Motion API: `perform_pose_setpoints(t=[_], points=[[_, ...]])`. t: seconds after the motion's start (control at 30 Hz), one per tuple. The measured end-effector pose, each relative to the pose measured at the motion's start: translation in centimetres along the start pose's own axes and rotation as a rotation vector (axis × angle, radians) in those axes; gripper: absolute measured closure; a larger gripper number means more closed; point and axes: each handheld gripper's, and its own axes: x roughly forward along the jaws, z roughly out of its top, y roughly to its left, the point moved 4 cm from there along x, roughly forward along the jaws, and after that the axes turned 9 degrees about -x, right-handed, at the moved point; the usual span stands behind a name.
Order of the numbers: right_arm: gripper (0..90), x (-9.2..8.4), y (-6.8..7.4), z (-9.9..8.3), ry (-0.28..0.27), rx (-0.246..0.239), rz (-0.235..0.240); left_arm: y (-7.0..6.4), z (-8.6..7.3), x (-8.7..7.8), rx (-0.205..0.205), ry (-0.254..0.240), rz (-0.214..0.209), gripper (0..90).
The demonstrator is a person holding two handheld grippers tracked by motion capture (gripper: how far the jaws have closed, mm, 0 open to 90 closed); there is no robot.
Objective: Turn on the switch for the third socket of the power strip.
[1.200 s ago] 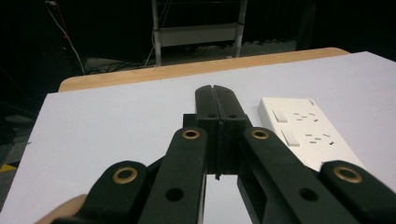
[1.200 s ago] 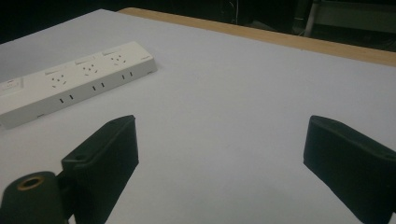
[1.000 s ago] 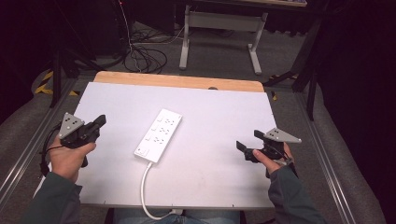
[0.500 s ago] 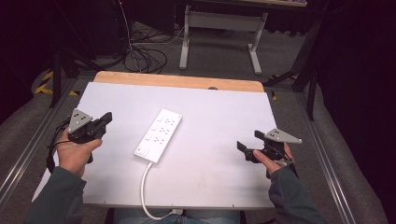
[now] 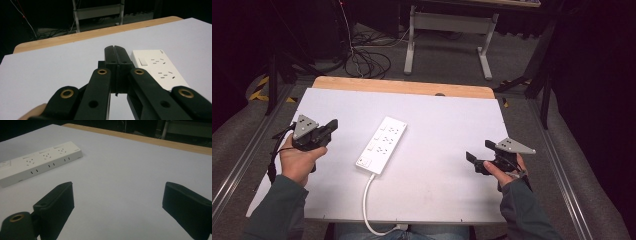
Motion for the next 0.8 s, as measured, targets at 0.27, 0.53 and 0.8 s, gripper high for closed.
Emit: perform_pose_setpoints(t=[0.27, 0.53, 0.8], points=[[10.7, -0.1, 0.0, -0.1, 0.001, 0.005, -0.004, -0.3, 0.0, 0.6, 0.018, 0.019, -0.012, 90.0], [10.7, -0.2, -0.1, -0.1, -0.001, 0.001, -0.005, -1.2, 0.3, 1.6, 0.034, 0.031, -0.036, 90.0], [10.7, -0.2, 0.0, -0.1, 0.002, 0.002, -0.005, -1.6, 0.5, 2.4, 0.049, 0.042, -0.044, 90.0]])
